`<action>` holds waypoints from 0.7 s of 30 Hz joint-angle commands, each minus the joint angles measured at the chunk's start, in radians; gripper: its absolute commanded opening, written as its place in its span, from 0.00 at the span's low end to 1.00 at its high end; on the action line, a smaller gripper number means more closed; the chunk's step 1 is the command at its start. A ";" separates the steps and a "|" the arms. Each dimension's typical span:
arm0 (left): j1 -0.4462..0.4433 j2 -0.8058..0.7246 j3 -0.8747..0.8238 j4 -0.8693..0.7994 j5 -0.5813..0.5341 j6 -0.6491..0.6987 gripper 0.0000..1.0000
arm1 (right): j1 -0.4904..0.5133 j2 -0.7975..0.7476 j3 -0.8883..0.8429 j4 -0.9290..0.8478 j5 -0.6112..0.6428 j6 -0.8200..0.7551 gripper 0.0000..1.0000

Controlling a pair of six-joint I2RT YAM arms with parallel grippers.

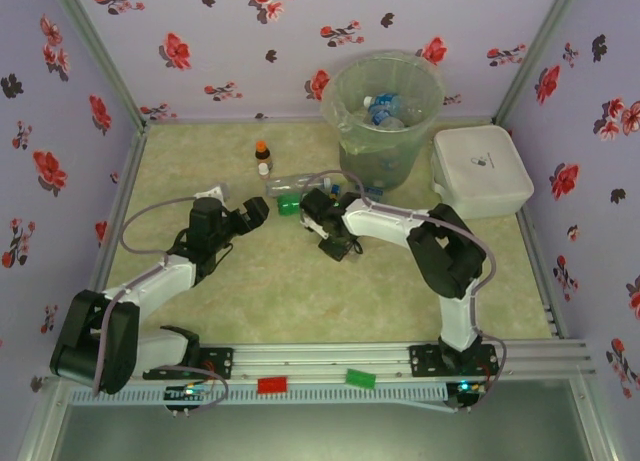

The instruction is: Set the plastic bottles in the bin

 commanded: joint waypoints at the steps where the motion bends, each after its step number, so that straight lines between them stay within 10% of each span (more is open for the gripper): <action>1: 0.007 -0.024 0.002 0.002 -0.025 0.018 1.00 | 0.005 -0.094 -0.021 0.063 -0.053 0.031 0.41; 21: 0.015 -0.078 -0.040 0.005 -0.031 0.028 1.00 | -0.308 -0.348 0.423 0.243 -0.096 0.161 0.42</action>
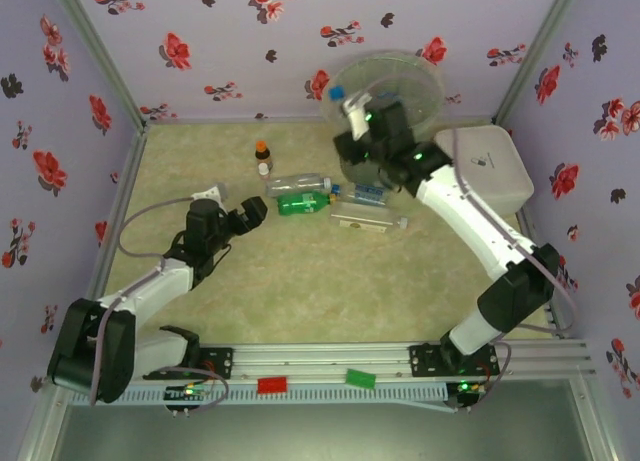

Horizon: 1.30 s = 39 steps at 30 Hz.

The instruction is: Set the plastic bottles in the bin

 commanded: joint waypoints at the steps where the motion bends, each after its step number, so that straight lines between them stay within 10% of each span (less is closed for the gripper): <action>1: 0.011 -0.033 -0.025 0.005 -0.028 0.025 1.00 | -0.066 0.036 0.152 -0.018 0.040 0.033 0.42; 20: 0.032 -0.098 -0.032 -0.045 -0.022 0.066 1.00 | -0.295 0.457 0.636 -0.352 0.119 0.062 0.48; 27: 0.034 -0.062 0.037 -0.112 0.062 0.111 1.00 | -0.296 0.481 0.715 -0.374 0.143 0.084 0.90; 39: 0.012 0.134 0.304 -0.217 0.245 0.239 1.00 | -0.264 0.107 0.301 -0.155 -0.009 0.182 1.00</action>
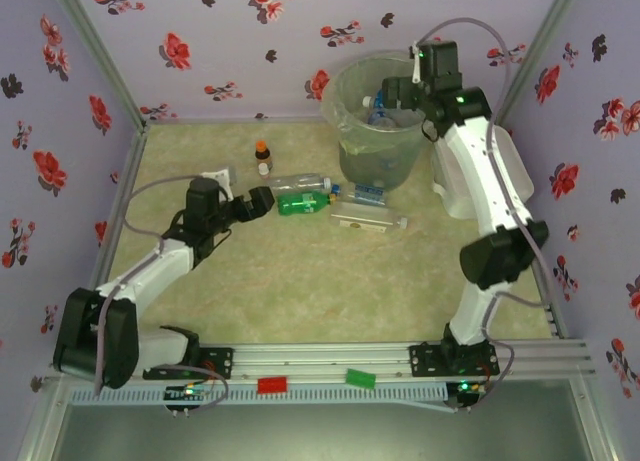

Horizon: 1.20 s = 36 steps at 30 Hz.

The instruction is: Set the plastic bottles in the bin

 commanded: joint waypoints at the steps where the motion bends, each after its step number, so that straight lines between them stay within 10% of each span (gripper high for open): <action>1: -0.019 0.064 0.125 -0.084 0.081 0.108 1.00 | 0.023 -0.160 -0.201 0.168 -0.115 0.090 1.00; 17: -0.164 0.529 0.743 -0.709 0.114 0.693 0.97 | 0.159 -0.688 -1.163 0.571 -0.193 0.364 1.00; 36: -0.225 0.814 0.962 -0.910 -0.072 0.816 0.91 | 0.165 -0.747 -1.271 0.626 -0.144 0.392 1.00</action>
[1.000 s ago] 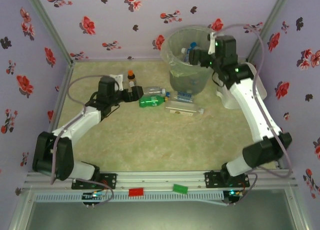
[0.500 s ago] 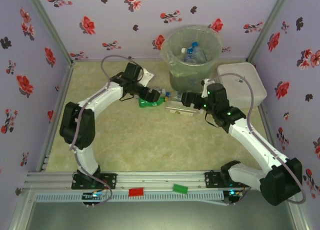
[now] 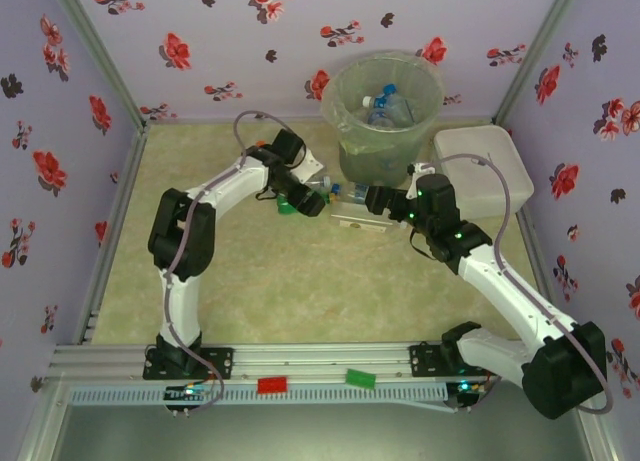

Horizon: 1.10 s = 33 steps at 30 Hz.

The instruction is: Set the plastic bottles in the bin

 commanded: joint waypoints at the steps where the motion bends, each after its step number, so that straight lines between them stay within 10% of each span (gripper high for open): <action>1: -0.008 0.048 0.018 -0.068 -0.075 0.033 0.91 | 0.008 -0.020 0.000 0.031 0.023 0.010 1.00; 18: -0.030 0.036 -0.111 -0.012 -0.153 0.007 0.90 | 0.009 0.025 -0.032 0.102 0.007 0.039 1.00; 33: -0.052 -0.066 -0.211 0.111 -0.153 -0.009 0.50 | 0.013 0.030 -0.032 0.140 -0.032 0.076 1.00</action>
